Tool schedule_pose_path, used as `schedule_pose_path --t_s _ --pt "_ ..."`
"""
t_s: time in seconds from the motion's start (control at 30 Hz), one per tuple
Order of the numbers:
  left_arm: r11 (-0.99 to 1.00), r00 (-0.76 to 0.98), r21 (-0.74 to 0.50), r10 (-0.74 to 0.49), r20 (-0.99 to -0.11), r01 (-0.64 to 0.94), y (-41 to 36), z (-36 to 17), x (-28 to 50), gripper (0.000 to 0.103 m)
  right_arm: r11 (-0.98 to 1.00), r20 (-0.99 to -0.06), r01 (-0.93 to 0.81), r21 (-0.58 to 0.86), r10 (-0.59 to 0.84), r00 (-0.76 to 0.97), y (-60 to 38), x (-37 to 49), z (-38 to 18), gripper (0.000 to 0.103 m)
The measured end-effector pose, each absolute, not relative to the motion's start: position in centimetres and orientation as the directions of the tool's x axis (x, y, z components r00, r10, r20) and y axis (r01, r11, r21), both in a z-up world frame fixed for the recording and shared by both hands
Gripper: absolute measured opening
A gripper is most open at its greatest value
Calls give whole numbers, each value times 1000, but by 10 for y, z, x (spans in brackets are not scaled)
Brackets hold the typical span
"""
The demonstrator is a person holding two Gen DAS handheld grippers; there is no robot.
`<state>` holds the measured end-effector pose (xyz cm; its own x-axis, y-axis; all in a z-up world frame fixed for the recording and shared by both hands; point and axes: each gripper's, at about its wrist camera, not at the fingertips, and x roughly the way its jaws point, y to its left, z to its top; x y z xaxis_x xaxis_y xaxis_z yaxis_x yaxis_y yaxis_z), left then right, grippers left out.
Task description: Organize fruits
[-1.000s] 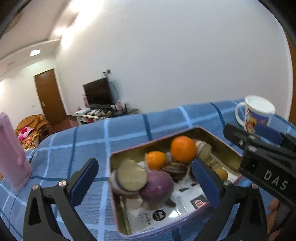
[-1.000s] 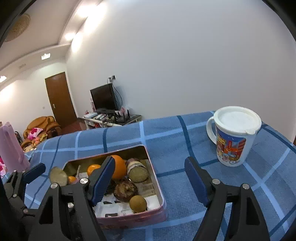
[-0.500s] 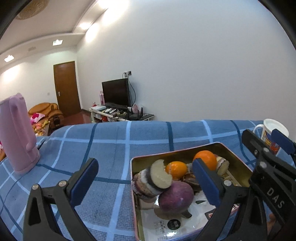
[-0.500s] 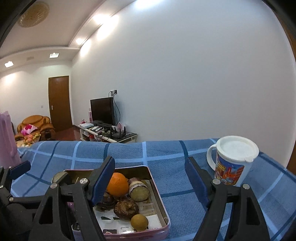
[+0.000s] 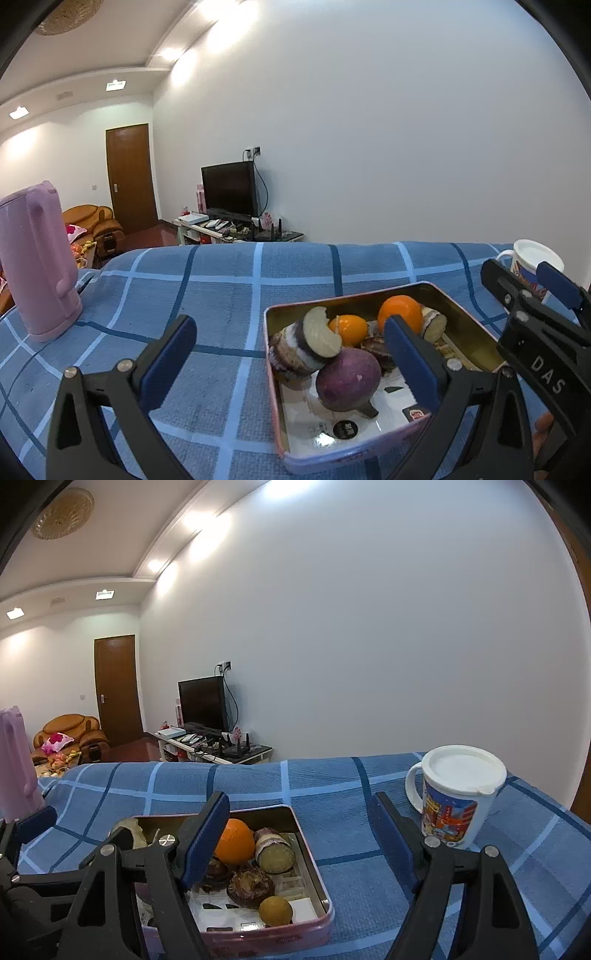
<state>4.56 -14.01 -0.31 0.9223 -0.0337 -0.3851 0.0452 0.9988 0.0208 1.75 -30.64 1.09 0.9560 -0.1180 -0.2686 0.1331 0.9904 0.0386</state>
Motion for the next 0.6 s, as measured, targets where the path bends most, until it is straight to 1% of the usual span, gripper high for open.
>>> schedule_pose_path --t_s 0.37,0.6 --pt "999 938 17 -42 -345 51 -135 0 18 103 985 -230 160 60 -143 963 -307 -11 15 79" --pt "999 950 0 -43 -309 45 -128 2 0 103 980 -136 190 60 -180 974 -305 -40 20 79"
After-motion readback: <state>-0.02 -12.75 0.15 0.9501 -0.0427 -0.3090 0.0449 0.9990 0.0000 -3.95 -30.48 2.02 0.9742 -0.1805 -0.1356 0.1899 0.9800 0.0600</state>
